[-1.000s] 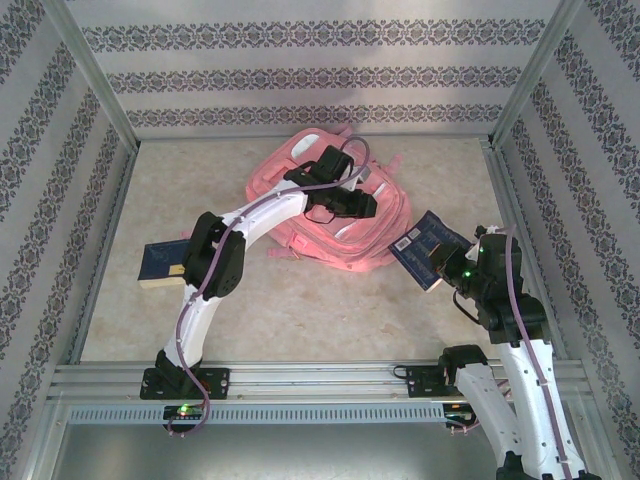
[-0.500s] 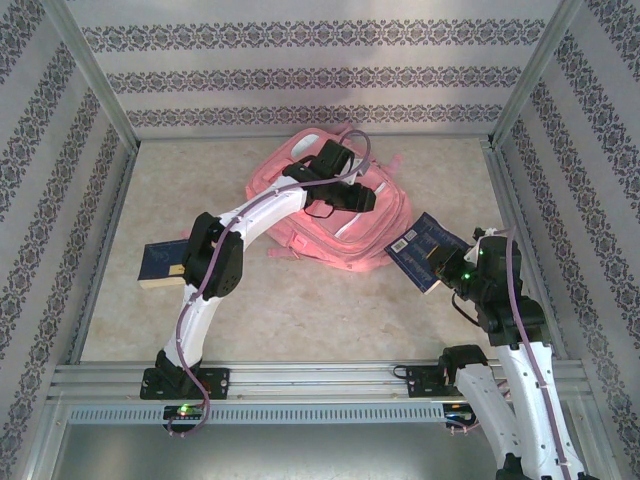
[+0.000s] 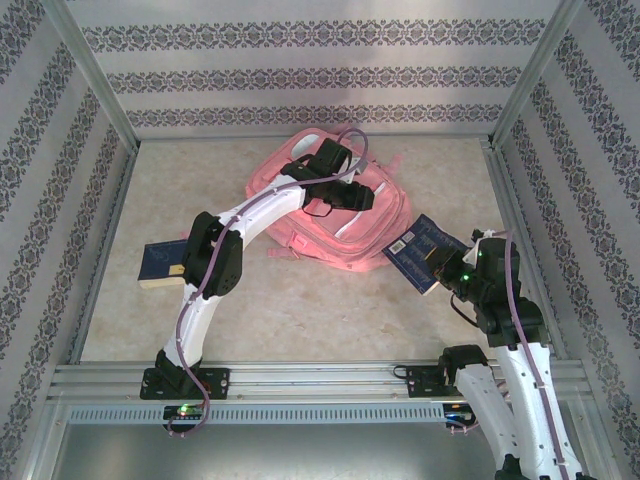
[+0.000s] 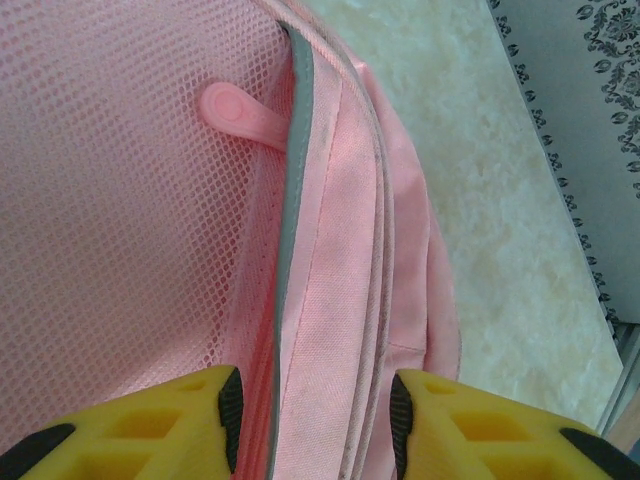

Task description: Pack the student bag

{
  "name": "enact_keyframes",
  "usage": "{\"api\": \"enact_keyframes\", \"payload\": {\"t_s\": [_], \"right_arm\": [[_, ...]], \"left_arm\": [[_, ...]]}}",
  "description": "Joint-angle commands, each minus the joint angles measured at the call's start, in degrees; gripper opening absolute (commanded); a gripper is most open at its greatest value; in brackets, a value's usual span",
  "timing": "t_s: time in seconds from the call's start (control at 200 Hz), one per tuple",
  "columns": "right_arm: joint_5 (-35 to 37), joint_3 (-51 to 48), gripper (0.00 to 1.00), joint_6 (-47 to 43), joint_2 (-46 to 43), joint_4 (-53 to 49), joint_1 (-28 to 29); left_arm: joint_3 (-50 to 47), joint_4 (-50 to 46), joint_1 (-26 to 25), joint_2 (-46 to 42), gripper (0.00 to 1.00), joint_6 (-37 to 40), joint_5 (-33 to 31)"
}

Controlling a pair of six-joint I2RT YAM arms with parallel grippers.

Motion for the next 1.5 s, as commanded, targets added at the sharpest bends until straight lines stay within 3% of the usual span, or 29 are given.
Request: {"api": "enact_keyframes", "payload": {"t_s": [0.0,0.455,0.51,0.664,0.924,1.084,1.244,1.389,1.494], "right_arm": [[-1.2,-0.5,0.0,1.2,-0.7,3.4,-0.7],[-2.4,-1.8,0.0,2.1,-1.1,4.6,-0.9],[-2.3,-1.8,0.0,2.1,-1.2,4.7,-1.0],[-0.2,-0.2,0.0,0.6,-0.7,3.6,-1.0],[10.3,5.4,0.0,-4.1,0.8,-2.1,-1.0],[11.6,4.0,0.0,-1.9,2.5,-0.8,-1.0],[3.8,-2.2,0.0,5.1,5.6,12.9,-1.0],[-8.2,-10.6,0.0,16.5,12.3,41.0,-0.7],[-9.4,-13.0,0.0,21.1,17.1,55.6,1.0]], "left_arm": [[-0.9,0.2,-0.1,1.5,0.44,-0.7,1.8],[-1.0,0.7,-1.6,4.3,0.44,-1.9,2.2],[-1.1,1.0,-1.7,4.5,0.36,-2.2,2.8],[-0.5,0.8,-1.6,3.5,0.0,-2.0,2.4],[-1.5,0.1,2.4,-5.6,0.0,-3.8,-0.1],[-2.1,0.1,3.6,-10.5,0.0,-5.2,1.3],[-6.1,1.6,4.2,-15.0,0.0,-6.7,3.2],[-9.3,1.1,5.3,-18.1,0.0,-5.8,3.3],[-11.3,0.9,5.4,-19.3,0.0,-5.6,3.5]]}}
